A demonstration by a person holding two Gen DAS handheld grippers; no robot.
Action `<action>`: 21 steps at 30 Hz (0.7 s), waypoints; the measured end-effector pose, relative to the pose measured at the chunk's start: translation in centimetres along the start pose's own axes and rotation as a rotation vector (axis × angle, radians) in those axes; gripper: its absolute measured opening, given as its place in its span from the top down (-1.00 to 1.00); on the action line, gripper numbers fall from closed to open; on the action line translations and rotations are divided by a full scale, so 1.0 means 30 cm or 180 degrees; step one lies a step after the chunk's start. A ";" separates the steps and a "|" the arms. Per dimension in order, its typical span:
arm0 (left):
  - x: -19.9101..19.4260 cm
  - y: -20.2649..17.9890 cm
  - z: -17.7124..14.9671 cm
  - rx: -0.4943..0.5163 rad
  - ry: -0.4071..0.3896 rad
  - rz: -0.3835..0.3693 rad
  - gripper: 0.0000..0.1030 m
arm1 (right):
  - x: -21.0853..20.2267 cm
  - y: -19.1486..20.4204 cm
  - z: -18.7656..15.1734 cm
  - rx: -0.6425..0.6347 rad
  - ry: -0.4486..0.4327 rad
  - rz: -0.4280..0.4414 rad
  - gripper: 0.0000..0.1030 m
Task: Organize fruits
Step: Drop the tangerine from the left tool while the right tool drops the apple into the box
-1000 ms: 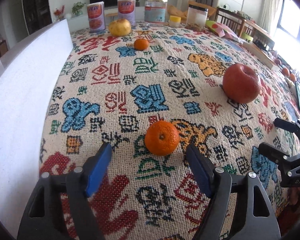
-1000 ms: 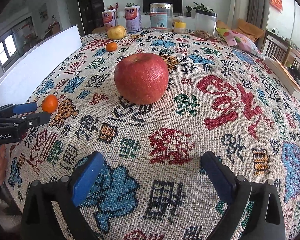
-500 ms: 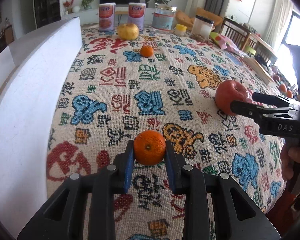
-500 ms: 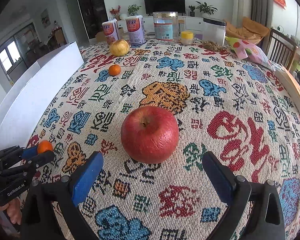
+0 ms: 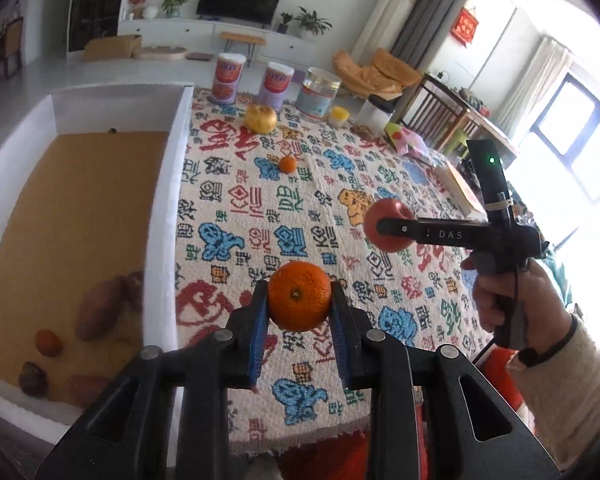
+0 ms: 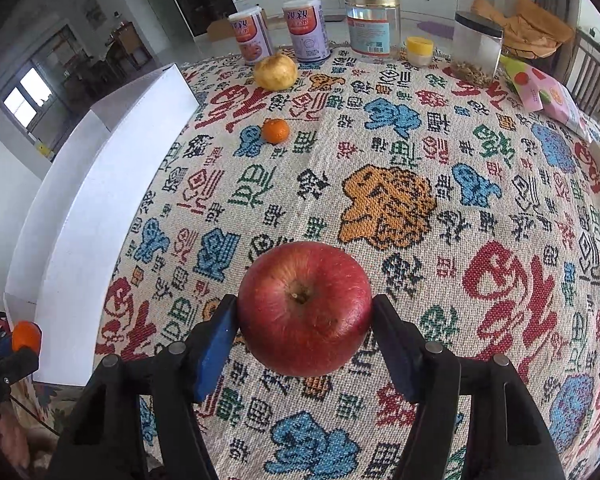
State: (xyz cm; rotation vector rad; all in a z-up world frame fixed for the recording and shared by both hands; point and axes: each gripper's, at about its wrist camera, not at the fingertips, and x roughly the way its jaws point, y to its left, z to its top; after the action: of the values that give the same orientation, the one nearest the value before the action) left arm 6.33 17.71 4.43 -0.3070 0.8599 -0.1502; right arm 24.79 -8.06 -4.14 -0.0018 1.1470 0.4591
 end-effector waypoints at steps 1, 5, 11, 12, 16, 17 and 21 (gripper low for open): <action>-0.051 0.038 0.028 -0.0048 -0.0086 0.0055 0.45 | -0.028 0.052 0.020 -0.0044 -0.0058 0.0125 -0.29; -0.149 0.255 0.129 -0.0377 -0.0300 0.0487 0.45 | -0.106 0.339 0.116 -0.0371 -0.0236 0.0720 -0.29; 0.010 0.594 0.168 -0.0950 0.0049 0.1143 0.45 | -0.037 0.832 0.216 -0.1189 -0.0233 0.1160 -0.29; 0.043 0.628 0.163 -0.0990 0.0133 0.1196 0.45 | 0.003 0.902 0.228 -0.1320 -0.0206 0.1115 -0.29; 0.158 0.732 0.127 -0.1166 0.0474 0.1284 0.44 | 0.217 1.079 0.240 -0.1663 0.0078 0.0770 -0.29; 0.176 0.751 0.117 -0.1212 0.0528 0.1302 0.44 | 0.267 1.100 0.233 -0.1725 0.0149 0.0663 -0.29; 0.218 0.797 0.079 -0.1263 0.0710 0.1367 0.40 | 0.414 1.149 0.191 -0.1863 0.0333 0.0371 -0.30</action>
State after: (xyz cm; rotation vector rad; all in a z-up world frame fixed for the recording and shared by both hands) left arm 12.54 39.15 -6.60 -0.4733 1.1577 0.3976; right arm 21.79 28.89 -4.68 -0.4743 1.0831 0.8938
